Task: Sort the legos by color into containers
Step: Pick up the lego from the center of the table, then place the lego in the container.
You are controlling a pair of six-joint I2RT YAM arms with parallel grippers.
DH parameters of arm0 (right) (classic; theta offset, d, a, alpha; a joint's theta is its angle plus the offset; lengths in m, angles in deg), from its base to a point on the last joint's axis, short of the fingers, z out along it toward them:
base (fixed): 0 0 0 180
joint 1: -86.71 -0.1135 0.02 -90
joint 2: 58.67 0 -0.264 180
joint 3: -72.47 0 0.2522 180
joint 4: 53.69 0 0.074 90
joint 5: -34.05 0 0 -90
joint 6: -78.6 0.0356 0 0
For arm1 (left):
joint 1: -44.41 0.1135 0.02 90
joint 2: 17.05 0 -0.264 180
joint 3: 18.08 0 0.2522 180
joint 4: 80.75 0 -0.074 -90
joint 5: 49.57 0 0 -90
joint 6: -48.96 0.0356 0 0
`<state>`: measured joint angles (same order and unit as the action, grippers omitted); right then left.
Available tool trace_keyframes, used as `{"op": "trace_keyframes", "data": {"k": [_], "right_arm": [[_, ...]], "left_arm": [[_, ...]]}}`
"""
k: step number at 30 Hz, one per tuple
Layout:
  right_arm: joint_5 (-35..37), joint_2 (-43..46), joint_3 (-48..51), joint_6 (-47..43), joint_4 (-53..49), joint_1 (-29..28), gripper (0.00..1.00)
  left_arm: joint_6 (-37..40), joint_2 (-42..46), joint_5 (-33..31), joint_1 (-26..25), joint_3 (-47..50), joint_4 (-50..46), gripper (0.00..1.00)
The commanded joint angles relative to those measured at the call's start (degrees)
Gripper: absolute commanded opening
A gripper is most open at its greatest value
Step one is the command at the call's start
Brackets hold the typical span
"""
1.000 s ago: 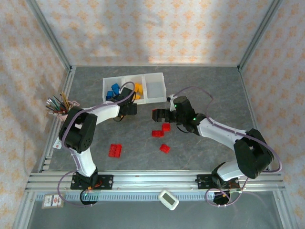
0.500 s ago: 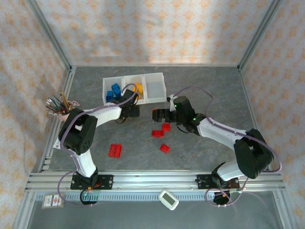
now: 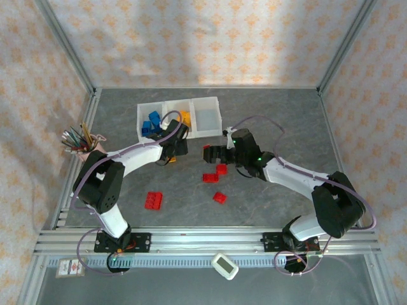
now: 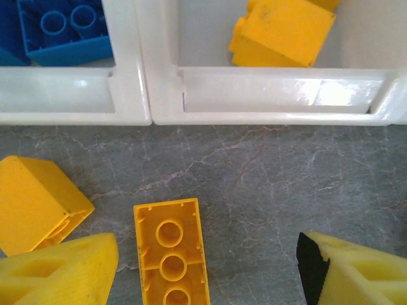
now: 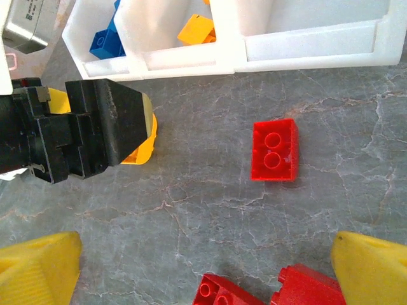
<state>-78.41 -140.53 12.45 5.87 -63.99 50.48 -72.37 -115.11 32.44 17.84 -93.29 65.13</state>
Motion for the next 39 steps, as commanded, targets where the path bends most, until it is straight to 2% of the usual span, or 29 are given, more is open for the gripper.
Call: {"op": "trace_keyframes", "data": {"k": [1, 5, 8, 12, 15, 21, 32, 39], "right_arm": [[1.1, 1.4, 0.8, -0.9, 0.4, -0.2, 1.00], [1.2, 1.4, 0.5, -1.2, 0.2, -0.2, 1.00], [1.2, 1.3, 0.5, -1.2, 0.4, -0.2, 1.00], [1.2, 1.3, 0.5, -1.2, 0.4, -0.2, 1.00], [1.1, 1.2, 0.2, -1.3, 0.2, -0.2, 1.00], [-0.1, 1.2, -0.8, -1.7, -0.1, 0.1, 1.00], [-1.0, 1.6, -3.5, -0.6, 0.4, 2.4, 1.00], [2.5, -0.5, -5.8, 1.7, 2.4, 3.8, 1.00]], "left_arm": [[-4.6, -1.1, 0.1, 0.3, 2.5, 0.2, 0.78], [-6.1, -2.6, 0.7, 0.4, 3.3, 2.0, 0.77], [-6.6, -3.9, 0.7, 0.6, 3.2, 2.5, 0.73], [-6.5, -4.8, 1.5, 0.8, 3.5, 4.0, 0.64], [-6.3, -4.7, 2.4, 0.8, 3.9, 4.8, 0.52], [-5.5, -1.8, 2.1, 0.2, 3.7, 3.6, 0.40], [-2.7, 5.4, -1.8, -0.4, -1.7, 1.3, 0.38], [1.5, -6.5, -4.3, 2.4, -18.0, -2.0, 0.38]]}}
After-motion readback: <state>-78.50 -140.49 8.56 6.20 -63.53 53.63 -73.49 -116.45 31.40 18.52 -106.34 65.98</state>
